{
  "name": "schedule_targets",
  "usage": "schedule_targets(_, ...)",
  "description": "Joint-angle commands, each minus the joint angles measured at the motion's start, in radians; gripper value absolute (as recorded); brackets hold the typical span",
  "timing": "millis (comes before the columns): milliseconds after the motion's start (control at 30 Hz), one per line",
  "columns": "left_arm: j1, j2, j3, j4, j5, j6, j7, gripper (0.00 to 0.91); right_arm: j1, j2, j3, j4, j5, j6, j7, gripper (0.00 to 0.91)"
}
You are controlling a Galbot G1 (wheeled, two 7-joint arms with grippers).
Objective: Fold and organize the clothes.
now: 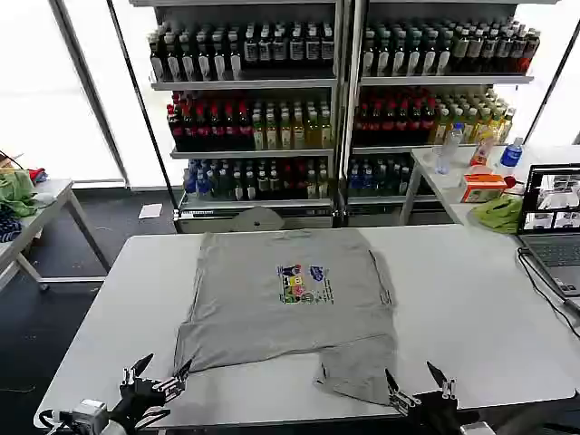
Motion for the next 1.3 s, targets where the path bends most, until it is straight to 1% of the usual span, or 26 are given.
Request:
schedule_targets(33,-0.031,0.033,0.011,0.02,-0.061,0.077,-0.017,0.907,0.011,0.01,-0.047,-0.006,0.001,-0.081,0.036,0.907)
schedule_targets(167,-0.029,0.017,0.017,0.024,-0.064,0.069,-0.018,0.897,0.009,0.005,-0.045,-0.02,0.014,-0.081,0.035,0.907)
schedule_targets(200,-0.029,0.013,0.018,0.026,-0.063,0.068,-0.018,0.856,0.008,0.004,-0.046,-0.025,0.021,-0.08,0.035,0.836)
schedule_targets(233,-0.029,0.009,0.022,0.028,-0.063,0.068,-0.018,0.816,0.008,0.004,-0.048,-0.031,0.021,-0.078,0.035,0.695)
schedule_targets(267,-0.028,0.004,0.026,0.029,-0.063,0.067,-0.018,0.796,0.01,0.005,-0.049,-0.037,0.024,-0.076,0.034,0.615)
schedule_targets(300,-0.026,0.001,0.028,0.028,-0.062,0.066,-0.017,0.766,0.015,0.006,-0.051,-0.043,0.03,-0.077,0.036,0.494)
schedule_targets(333,-0.024,-0.001,0.031,0.027,-0.062,0.066,-0.016,0.615,0.018,0.007,-0.054,-0.048,0.031,-0.078,0.036,0.131)
schedule_targets(367,-0.022,-0.004,0.033,0.025,-0.061,0.064,-0.016,0.574,0.02,0.007,-0.057,-0.051,0.031,-0.077,0.032,0.04)
schedule_targets(400,-0.021,-0.007,0.034,0.023,-0.061,0.063,-0.016,0.514,0.021,0.006,-0.062,-0.055,0.033,-0.075,0.031,0.0)
schedule_targets(433,-0.021,-0.009,0.036,0.023,-0.061,0.062,-0.015,0.443,0.025,0.009,-0.069,-0.062,0.034,-0.071,0.032,0.0)
schedule_targets(500,-0.023,-0.013,0.039,0.025,-0.061,0.061,-0.014,0.373,0.035,0.014,-0.075,-0.072,0.038,-0.066,0.037,0.0)
schedule_targets(533,-0.024,-0.014,0.039,0.027,-0.061,0.06,-0.014,0.272,0.038,0.016,-0.075,-0.073,0.039,-0.066,0.038,0.0)
schedule_targets(567,-0.024,-0.015,0.043,0.028,-0.061,0.06,-0.012,0.232,0.044,0.017,-0.072,-0.075,0.047,-0.063,0.041,0.0)
schedule_targets(600,-0.023,-0.016,0.047,0.031,-0.06,0.059,-0.012,0.151,0.046,0.017,-0.071,-0.075,0.053,-0.062,0.042,0.0)
schedule_targets(633,-0.023,-0.018,0.05,0.032,-0.059,0.058,-0.011,0.101,0.056,0.016,-0.068,-0.076,0.068,-0.063,0.044,0.0)
schedule_targets(667,-0.023,-0.02,0.053,0.033,-0.059,0.056,-0.01,0.081,0.061,0.017,-0.067,-0.077,0.072,-0.065,0.044,0.0)
schedule_targets(833,-0.027,-0.027,0.059,0.041,-0.06,0.048,-0.007,0.0,0.081,0.015,-0.068,-0.09,0.094,-0.069,0.045,0.0)
schedule_targets(1000,-0.037,-0.024,0.064,0.055,-0.062,0.042,-0.002,0.0,0.08,0.012,-0.07,-0.091,0.099,-0.065,0.04,0.0)
schedule_targets(1100,-0.038,-0.023,0.064,0.057,-0.062,0.037,0.0,0.0,0.063,0.006,-0.067,-0.079,0.094,-0.035,0.021,0.0)
schedule_targets(1200,-0.032,-0.027,0.065,0.049,-0.062,0.034,0.0,0.0,0.04,-0.003,-0.063,-0.069,0.072,0.007,-0.001,0.0)
schedule_targets(1233,-0.03,-0.029,0.064,0.047,-0.062,0.032,0.0,0.0,0.024,-0.01,-0.06,-0.061,0.062,0.028,-0.016,0.0)
schedule_targets(1300,-0.022,-0.04,0.059,0.036,-0.062,0.028,-0.001,0.0,0.01,-0.016,-0.058,-0.049,0.057,0.041,-0.025,0.0)
